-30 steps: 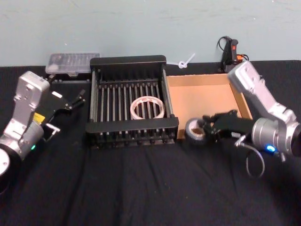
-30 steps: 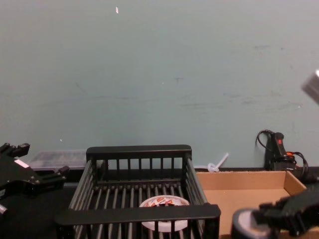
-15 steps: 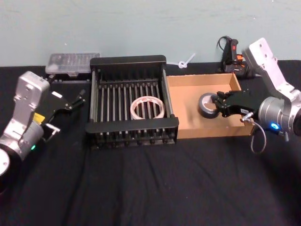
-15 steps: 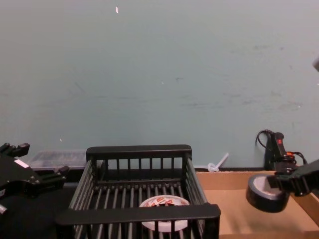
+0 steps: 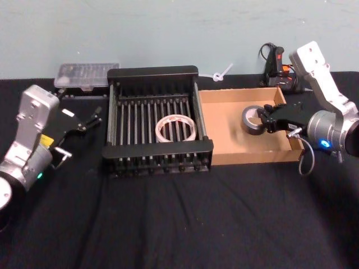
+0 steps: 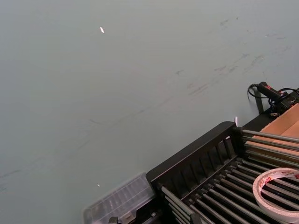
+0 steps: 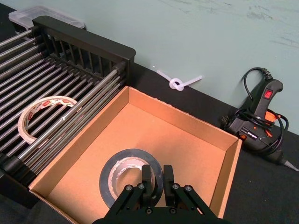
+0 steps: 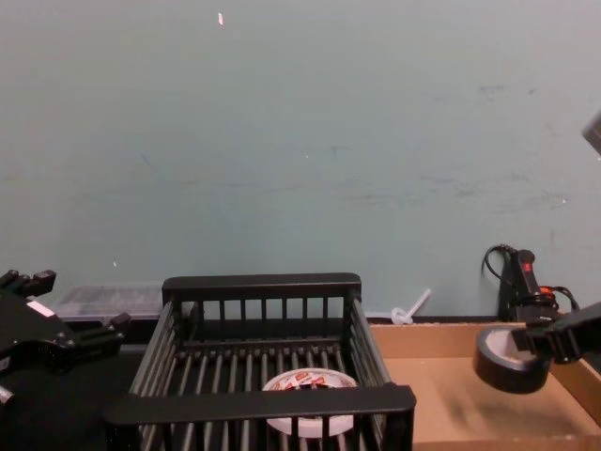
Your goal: Pick up the white tape and place it into the black box , Pick up the silver tape and place it into the brown box.
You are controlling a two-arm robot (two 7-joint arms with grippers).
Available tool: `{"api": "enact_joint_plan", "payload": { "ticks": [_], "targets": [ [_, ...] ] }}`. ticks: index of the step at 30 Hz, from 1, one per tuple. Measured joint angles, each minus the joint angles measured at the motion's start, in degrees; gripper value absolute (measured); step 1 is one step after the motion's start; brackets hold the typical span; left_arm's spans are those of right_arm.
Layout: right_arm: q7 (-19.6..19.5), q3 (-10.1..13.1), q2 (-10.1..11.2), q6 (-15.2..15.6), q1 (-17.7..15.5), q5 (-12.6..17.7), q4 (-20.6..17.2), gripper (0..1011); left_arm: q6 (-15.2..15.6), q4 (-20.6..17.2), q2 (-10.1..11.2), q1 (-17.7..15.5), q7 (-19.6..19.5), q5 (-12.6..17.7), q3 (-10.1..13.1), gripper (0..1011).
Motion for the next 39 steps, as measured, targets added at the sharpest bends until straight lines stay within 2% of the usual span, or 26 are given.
{"api": "enact_joint_plan", "payload": {
  "ticks": [14, 16, 17, 23, 24, 27, 30, 31, 39],
  "targets": [
    [0.03, -0.08, 0.14, 0.01, -0.03, 0.06, -0.28, 160, 0.00, 0.00, 0.00, 0.00, 0.00, 0.00, 0.00, 1001],
    [0.04, -0.09, 0.15, 0.01, -0.04, 0.07, -0.31, 197, 0.00, 0.00, 0.00, 0.00, 0.01, 0.00, 0.00, 1001],
    [0.04, -0.10, 0.16, 0.02, -0.05, 0.08, -0.32, 248, 0.00, 0.00, 0.00, 0.00, 0.00, 0.00, 0.00, 1001],
    [0.06, -0.13, 0.18, 0.03, -0.07, 0.10, -0.35, 404, 0.00, 0.00, 0.00, 0.00, 0.00, 0.00, 0.00, 1001],
    [0.07, -0.14, 0.19, 0.04, -0.08, 0.11, -0.36, 466, 0.00, 0.00, 0.00, 0.00, 0.01, 0.00, 0.00, 1001],
    [0.09, -0.14, 0.21, 0.05, -0.09, 0.11, -0.38, 567, 0.00, 0.00, 0.00, 0.00, 0.00, 0.00, 0.00, 1001],
    [0.10, -0.14, 0.21, 0.07, -0.09, 0.13, -0.40, 624, 0.00, 0.00, 0.00, 0.00, 0.00, 0.00, 0.00, 1001],
    [0.11, -0.14, 0.22, 0.07, -0.10, 0.13, -0.40, 683, 0.00, 0.00, 0.00, 0.00, 0.00, 0.00, 0.00, 1001],
    [0.11, -0.14, 0.22, 0.08, -0.10, 0.16, -0.41, 909, 0.00, 0.00, 0.00, 0.00, 0.00, 0.00, 0.00, 1001]
  ]
}}
